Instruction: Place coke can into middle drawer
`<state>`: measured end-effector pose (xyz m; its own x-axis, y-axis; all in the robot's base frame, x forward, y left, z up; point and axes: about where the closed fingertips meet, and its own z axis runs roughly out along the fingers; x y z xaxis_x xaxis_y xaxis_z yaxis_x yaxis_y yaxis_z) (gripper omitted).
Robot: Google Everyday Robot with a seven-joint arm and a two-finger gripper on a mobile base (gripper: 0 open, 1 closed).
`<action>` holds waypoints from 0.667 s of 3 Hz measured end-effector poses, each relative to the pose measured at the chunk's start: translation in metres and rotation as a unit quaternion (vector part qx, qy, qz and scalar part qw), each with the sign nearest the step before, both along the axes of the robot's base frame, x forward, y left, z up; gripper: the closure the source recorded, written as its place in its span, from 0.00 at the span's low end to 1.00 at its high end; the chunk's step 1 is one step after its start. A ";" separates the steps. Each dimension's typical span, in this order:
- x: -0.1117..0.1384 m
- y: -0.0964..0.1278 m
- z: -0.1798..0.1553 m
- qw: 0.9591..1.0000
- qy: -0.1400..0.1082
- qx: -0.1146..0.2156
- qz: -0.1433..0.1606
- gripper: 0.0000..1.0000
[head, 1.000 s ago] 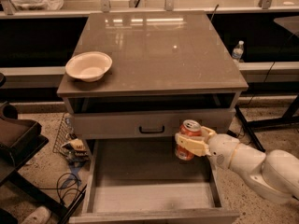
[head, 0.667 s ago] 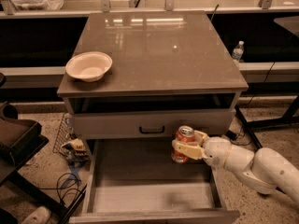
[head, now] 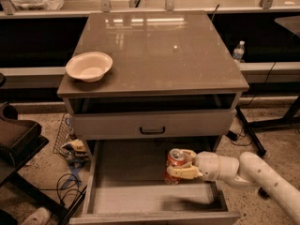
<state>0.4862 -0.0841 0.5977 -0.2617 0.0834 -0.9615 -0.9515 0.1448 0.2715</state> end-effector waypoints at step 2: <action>-0.020 0.003 0.008 0.999 -0.004 0.017 0.039 1.00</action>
Offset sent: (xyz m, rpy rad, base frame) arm -0.0197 0.0034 0.0078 0.0333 -0.0073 0.0780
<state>0.4665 -0.0807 0.6055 -0.2616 0.0950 -0.9605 -0.9615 0.0610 0.2679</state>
